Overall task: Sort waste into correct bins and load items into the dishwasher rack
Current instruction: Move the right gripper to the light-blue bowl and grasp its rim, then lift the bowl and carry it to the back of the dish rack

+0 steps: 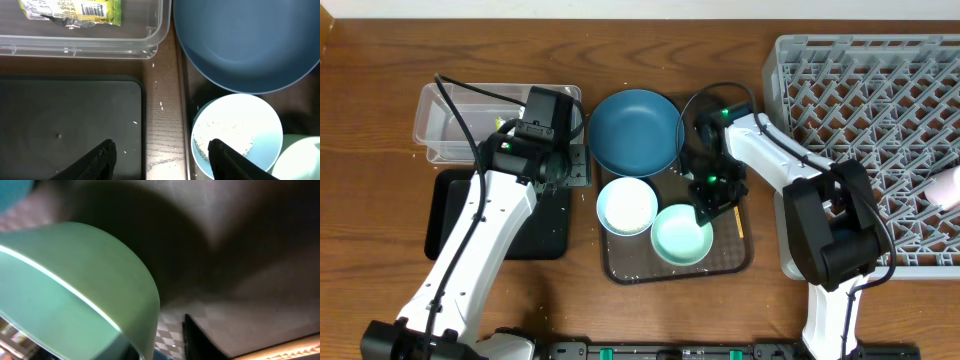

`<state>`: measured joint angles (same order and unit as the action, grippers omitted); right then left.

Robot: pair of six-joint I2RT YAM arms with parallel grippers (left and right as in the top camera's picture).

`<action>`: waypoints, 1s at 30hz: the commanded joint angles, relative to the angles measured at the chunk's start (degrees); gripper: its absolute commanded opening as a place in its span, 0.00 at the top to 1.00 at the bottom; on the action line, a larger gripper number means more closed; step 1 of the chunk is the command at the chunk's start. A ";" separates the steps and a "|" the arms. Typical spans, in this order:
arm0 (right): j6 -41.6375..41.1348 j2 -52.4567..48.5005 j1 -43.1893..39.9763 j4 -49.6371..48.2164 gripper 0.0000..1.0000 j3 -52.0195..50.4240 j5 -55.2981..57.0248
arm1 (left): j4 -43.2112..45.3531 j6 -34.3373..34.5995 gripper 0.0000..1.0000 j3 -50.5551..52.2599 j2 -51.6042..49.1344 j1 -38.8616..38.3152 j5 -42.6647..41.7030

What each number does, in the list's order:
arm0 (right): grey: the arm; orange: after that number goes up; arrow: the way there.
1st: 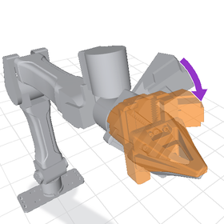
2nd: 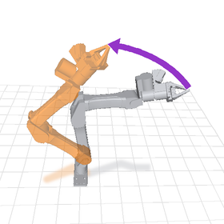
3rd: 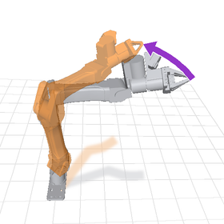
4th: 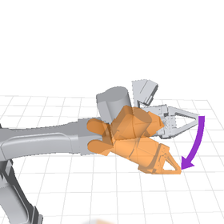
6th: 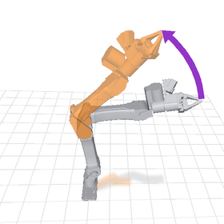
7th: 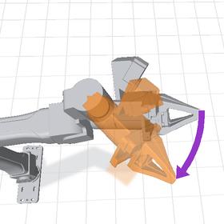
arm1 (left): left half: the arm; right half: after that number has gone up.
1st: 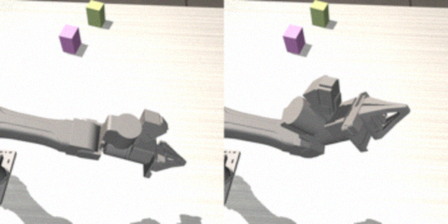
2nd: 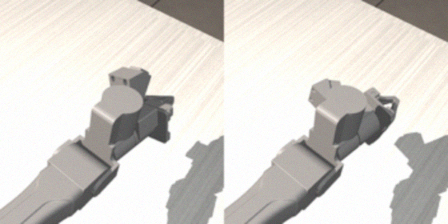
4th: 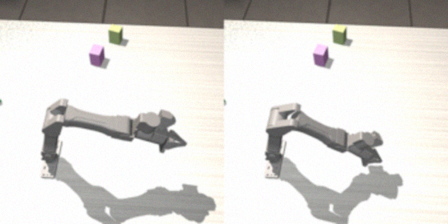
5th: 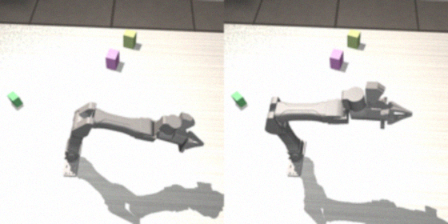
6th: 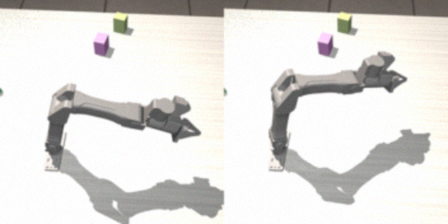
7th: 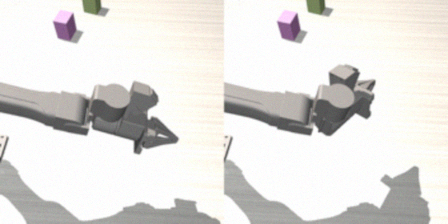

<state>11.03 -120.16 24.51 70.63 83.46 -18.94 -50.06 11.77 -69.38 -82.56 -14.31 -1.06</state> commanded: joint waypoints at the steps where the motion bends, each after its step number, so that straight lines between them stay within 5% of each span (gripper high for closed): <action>1: -0.76 -0.13 0.44 -0.70 0.82 -0.33 0.35 | 0.02 -0.33 0.38 0.72 -0.61 0.15 0.90; 6: -1.20 -0.04 0.24 -1.01 0.99 -0.07 1.16 | 0.02 -0.33 0.38 0.72 -0.61 0.15 0.90; 18: -10.75 9.60 -4.63 -3.02 0.99 7.26 20.00 | 0.26 -0.33 0.38 0.72 -0.61 0.15 0.90; 30: -15.02 23.08 -17.42 -28.33 0.99 8.13 46.14 | 1.42 -0.33 0.38 0.72 -0.61 0.15 0.87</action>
<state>-2.63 -97.58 9.37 44.05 91.15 19.90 -48.88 11.77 -69.34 -82.63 -14.31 -1.06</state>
